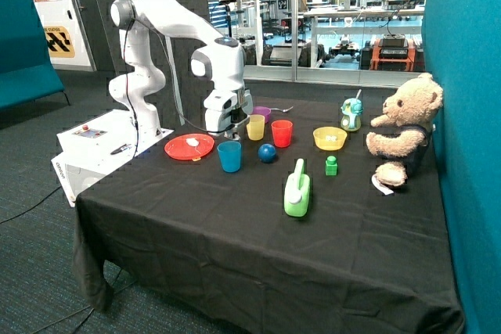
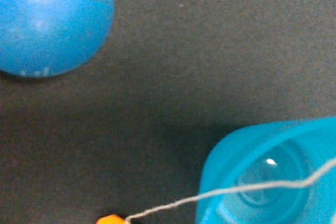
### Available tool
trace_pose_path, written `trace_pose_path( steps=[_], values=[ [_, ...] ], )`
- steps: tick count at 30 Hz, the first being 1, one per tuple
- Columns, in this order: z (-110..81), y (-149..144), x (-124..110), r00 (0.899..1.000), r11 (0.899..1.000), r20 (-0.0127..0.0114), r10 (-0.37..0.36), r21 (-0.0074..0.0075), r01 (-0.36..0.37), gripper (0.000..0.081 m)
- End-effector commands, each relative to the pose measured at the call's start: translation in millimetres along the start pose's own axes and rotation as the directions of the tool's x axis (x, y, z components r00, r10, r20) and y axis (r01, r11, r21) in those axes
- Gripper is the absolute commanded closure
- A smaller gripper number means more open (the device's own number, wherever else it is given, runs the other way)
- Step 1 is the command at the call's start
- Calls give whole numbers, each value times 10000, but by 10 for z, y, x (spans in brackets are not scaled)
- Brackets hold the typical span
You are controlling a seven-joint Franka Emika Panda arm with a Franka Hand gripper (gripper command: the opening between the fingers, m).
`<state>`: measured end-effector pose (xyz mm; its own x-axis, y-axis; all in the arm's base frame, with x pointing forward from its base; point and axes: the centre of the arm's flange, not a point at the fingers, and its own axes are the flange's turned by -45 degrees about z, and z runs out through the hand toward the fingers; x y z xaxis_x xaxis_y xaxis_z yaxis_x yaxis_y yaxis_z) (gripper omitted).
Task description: Prepare two cups of tea
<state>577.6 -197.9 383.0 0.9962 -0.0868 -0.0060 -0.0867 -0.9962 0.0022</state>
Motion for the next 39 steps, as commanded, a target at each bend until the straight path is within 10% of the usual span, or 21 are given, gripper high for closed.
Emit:
trace_pose_path(
  steps=[1, 24, 30, 39],
  values=[
    [26, 113, -6, 10000, 10000, -60, 14, 22, -14, 808],
    [144, 95, -131, 10000, 10000, -60, 62, 22, -61, 808],
    [167, 46, -190, 10000, 10000, -60, -6, 22, 7, 468],
    [188, 68, -249, 10000, 10000, -60, -9, 22, 9, 400]
  ],
)
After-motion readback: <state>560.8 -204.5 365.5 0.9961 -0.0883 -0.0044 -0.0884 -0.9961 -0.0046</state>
